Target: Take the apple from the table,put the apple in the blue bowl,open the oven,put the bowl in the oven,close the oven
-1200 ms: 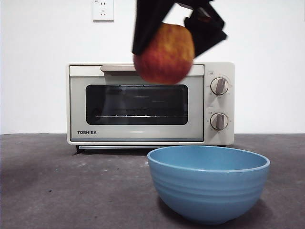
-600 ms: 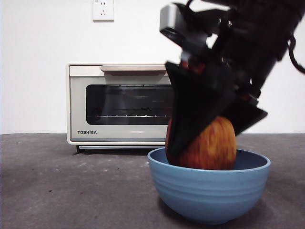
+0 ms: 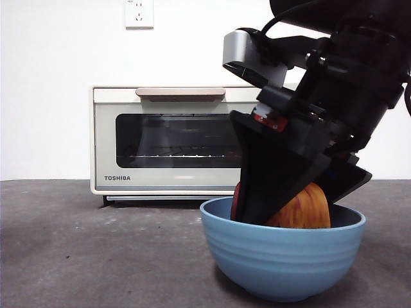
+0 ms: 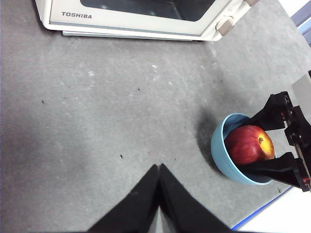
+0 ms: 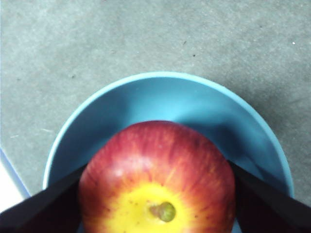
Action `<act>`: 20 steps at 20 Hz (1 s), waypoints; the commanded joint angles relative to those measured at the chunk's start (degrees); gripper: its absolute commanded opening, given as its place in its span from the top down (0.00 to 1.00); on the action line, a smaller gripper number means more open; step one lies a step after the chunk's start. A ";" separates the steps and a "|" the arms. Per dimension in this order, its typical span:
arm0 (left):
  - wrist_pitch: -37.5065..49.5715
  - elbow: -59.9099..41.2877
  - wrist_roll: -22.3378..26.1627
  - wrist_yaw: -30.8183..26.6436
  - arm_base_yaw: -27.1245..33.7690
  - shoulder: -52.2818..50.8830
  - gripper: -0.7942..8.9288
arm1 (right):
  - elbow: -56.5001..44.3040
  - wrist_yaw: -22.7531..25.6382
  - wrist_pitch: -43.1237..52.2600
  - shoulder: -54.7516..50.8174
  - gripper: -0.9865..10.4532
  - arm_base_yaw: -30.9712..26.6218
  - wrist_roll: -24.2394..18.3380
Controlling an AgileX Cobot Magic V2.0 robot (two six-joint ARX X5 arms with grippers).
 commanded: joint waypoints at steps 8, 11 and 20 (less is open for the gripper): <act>0.90 1.25 0.83 0.28 -0.13 0.35 0.91 | 0.31 -0.28 -0.81 0.48 0.53 0.61 1.07; 2.32 1.25 -0.52 0.28 -0.13 0.37 0.91 | 1.22 -0.26 -0.81 0.15 0.53 0.61 1.07; 15.39 4.46 -3.52 0.26 -1.64 7.39 0.91 | 12.94 8.92 -13.49 -10.36 0.53 0.35 1.64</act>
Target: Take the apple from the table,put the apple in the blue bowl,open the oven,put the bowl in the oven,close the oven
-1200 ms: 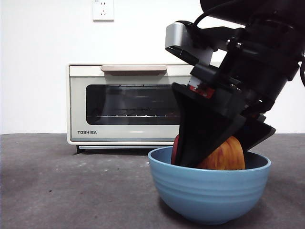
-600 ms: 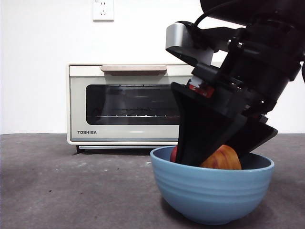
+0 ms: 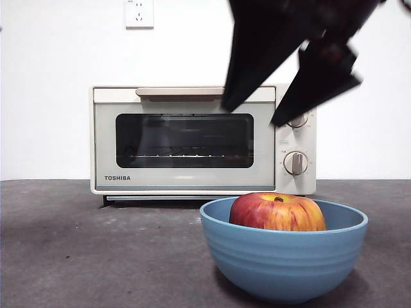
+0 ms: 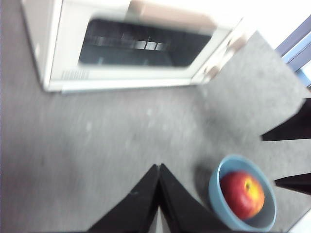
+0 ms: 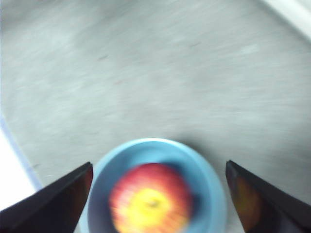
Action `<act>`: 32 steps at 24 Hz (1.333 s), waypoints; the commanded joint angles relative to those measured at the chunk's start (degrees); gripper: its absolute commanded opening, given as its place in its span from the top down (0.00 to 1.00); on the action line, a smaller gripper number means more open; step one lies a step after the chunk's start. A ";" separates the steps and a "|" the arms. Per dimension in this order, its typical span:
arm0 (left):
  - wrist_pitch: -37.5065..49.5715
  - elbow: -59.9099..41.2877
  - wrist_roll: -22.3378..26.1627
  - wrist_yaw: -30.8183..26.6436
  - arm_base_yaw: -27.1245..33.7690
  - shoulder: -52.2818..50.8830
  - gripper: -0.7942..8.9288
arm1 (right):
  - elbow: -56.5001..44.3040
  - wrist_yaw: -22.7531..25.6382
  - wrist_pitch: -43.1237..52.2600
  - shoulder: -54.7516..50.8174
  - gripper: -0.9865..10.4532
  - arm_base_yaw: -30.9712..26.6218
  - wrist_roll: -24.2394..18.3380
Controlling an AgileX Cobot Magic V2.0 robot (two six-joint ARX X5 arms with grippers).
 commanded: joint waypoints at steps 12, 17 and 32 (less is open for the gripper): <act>18.45 18.01 -0.59 -3.72 -9.14 28.26 0.91 | 1.57 13.94 -21.53 -5.53 0.53 -7.28 7.43; 19.54 23.82 0.57 -6.60 -11.87 36.50 0.91 | -1.09 11.28 -21.27 -5.53 0.53 -8.74 7.82; 23.76 32.33 2.95 -11.74 -16.59 52.39 0.91 | -5.01 11.13 -20.22 -5.81 0.53 -9.73 8.09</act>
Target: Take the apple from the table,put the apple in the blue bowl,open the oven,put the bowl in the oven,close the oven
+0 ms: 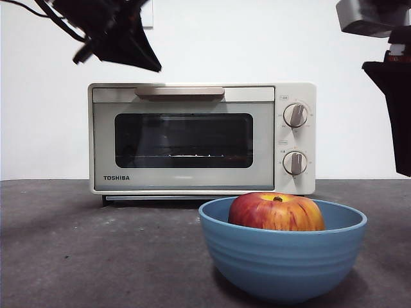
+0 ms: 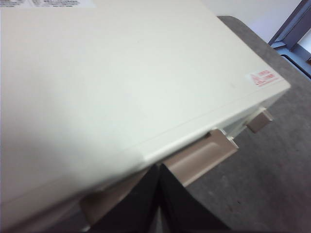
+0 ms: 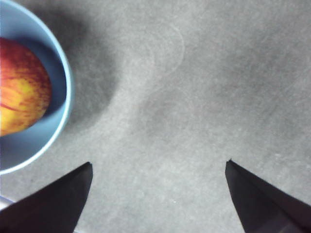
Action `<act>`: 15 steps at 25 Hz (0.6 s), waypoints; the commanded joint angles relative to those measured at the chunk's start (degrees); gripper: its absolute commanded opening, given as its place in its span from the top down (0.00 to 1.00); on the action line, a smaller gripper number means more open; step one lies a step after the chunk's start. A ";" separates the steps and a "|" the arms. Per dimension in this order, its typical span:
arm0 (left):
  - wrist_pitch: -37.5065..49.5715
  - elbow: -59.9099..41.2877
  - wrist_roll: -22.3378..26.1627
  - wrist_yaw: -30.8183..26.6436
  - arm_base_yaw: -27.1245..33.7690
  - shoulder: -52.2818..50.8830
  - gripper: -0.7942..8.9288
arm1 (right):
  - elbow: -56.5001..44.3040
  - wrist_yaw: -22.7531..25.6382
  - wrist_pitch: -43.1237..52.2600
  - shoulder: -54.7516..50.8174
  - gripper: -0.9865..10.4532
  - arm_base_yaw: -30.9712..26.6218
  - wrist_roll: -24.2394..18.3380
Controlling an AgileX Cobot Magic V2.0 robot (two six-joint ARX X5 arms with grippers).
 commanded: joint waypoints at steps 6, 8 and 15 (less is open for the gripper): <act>2.95 1.49 1.31 -3.19 -1.29 4.72 0.91 | 0.33 -0.04 0.85 0.11 0.53 0.46 1.20; 2.99 1.49 1.31 -3.21 -1.57 5.29 0.91 | 0.33 -0.04 1.11 0.11 0.53 0.46 1.18; -0.79 1.49 2.64 -3.23 -2.99 6.27 0.91 | 0.33 -0.07 2.23 0.11 0.53 0.46 1.18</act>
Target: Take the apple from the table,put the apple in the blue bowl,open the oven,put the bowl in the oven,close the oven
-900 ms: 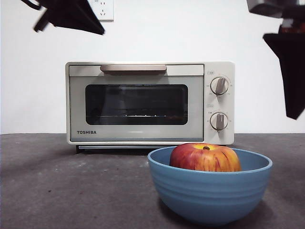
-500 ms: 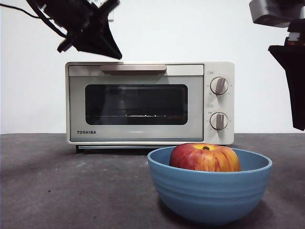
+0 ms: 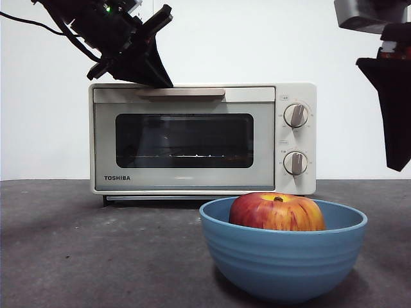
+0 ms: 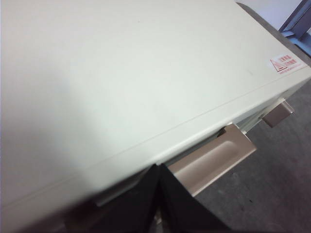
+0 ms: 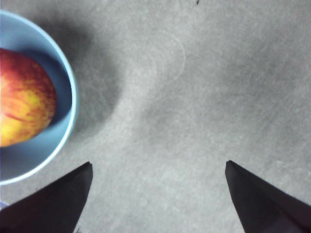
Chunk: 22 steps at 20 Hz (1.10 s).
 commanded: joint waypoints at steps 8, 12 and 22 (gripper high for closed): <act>-11.32 0.81 3.89 -0.44 -3.63 2.12 0.91 | 0.33 -0.20 1.38 0.42 0.53 0.46 0.74; -15.50 0.81 4.04 -0.44 -4.85 2.12 0.91 | 0.33 -0.20 1.07 0.42 0.53 0.46 0.76; -29.73 0.81 5.05 -0.39 -7.67 2.10 0.91 | 0.33 -5.20 0.33 0.42 0.53 0.46 1.92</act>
